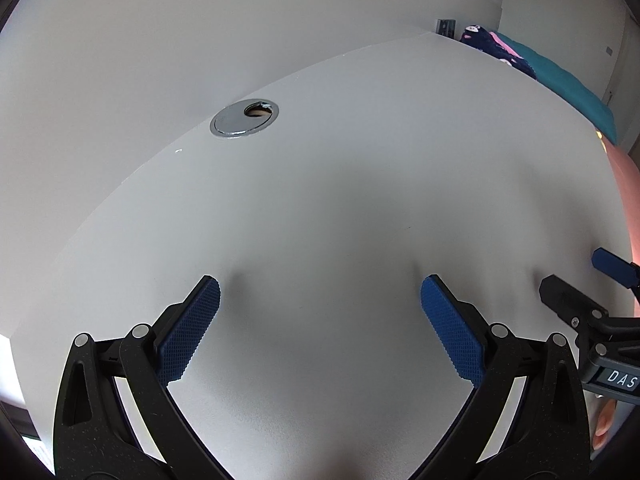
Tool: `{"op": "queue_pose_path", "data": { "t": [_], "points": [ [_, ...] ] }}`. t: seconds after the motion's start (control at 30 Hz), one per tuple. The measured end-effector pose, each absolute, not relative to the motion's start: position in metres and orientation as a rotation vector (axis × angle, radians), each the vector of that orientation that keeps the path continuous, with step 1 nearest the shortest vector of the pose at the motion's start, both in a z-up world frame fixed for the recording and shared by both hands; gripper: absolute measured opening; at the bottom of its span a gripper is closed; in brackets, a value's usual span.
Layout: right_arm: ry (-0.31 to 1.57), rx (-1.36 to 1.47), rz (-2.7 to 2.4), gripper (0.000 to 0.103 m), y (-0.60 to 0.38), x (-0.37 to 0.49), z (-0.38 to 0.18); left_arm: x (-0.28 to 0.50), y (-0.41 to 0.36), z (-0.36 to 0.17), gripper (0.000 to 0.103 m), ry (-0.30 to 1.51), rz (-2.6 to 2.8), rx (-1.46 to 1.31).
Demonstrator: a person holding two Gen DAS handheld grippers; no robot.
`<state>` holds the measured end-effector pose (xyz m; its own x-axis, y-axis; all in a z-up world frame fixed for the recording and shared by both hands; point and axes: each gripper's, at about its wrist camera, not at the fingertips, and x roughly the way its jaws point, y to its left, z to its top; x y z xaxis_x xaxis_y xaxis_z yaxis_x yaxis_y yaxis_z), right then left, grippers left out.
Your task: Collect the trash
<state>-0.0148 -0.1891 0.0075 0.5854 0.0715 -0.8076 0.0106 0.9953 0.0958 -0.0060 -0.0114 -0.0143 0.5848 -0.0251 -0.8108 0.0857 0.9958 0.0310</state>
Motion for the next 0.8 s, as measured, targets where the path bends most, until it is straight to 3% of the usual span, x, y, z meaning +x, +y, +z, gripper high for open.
{"op": "queue_pose_path", "data": {
  "t": [0.8],
  "points": [
    [0.927, 0.052, -0.005, 0.101, -0.1799, -0.0083, 0.0025, -0.0033, -0.0058, -0.017, 0.097, 0.946, -0.063, 0.04]
  ]
}}
